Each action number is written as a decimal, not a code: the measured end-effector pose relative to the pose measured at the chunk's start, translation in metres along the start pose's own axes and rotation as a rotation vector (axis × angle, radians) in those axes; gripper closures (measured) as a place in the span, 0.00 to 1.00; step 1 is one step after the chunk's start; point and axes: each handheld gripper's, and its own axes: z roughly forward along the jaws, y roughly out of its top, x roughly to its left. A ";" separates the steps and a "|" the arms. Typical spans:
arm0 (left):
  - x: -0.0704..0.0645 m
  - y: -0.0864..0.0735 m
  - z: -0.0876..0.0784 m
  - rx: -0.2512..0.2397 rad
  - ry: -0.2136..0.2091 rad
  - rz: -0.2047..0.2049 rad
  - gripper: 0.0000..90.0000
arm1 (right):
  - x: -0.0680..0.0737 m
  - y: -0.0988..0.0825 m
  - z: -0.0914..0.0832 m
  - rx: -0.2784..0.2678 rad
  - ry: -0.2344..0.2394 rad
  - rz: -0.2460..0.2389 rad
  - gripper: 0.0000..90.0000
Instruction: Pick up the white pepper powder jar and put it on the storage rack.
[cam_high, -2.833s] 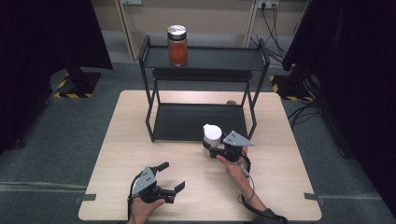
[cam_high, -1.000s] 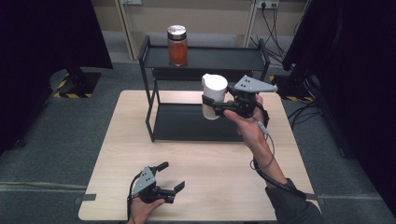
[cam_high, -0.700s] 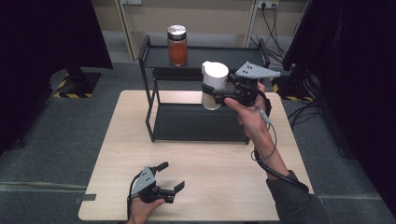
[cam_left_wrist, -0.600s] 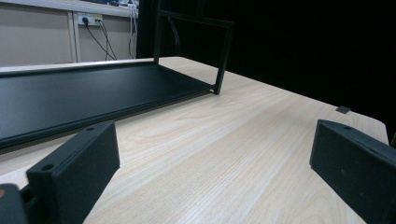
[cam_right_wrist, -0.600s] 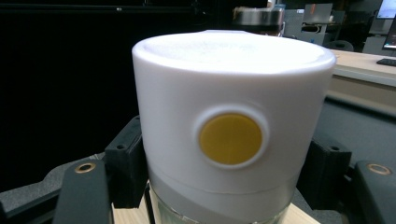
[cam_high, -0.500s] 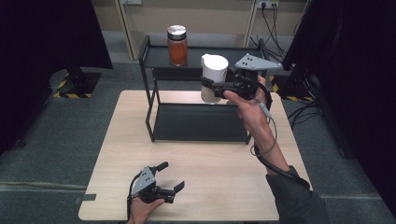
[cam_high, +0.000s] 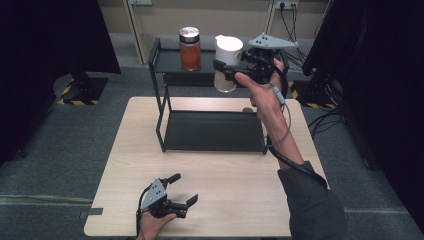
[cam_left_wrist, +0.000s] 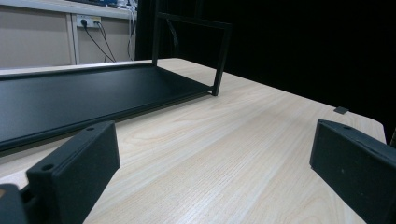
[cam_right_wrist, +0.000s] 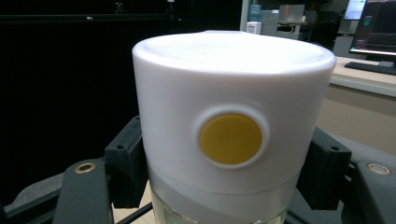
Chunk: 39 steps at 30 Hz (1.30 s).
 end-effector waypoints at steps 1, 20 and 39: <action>0.000 0.000 0.000 0.000 0.000 -0.002 0.01 | 0.000 0.002 0.002 0.000 -0.005 0.001 0.34; -0.002 0.000 -0.001 -0.007 -0.012 0.008 0.01 | -0.006 0.019 0.057 0.010 -0.179 0.026 0.34; -0.002 -0.001 -0.001 -0.007 -0.016 0.002 0.01 | -0.008 0.007 0.076 0.017 -0.226 0.007 0.34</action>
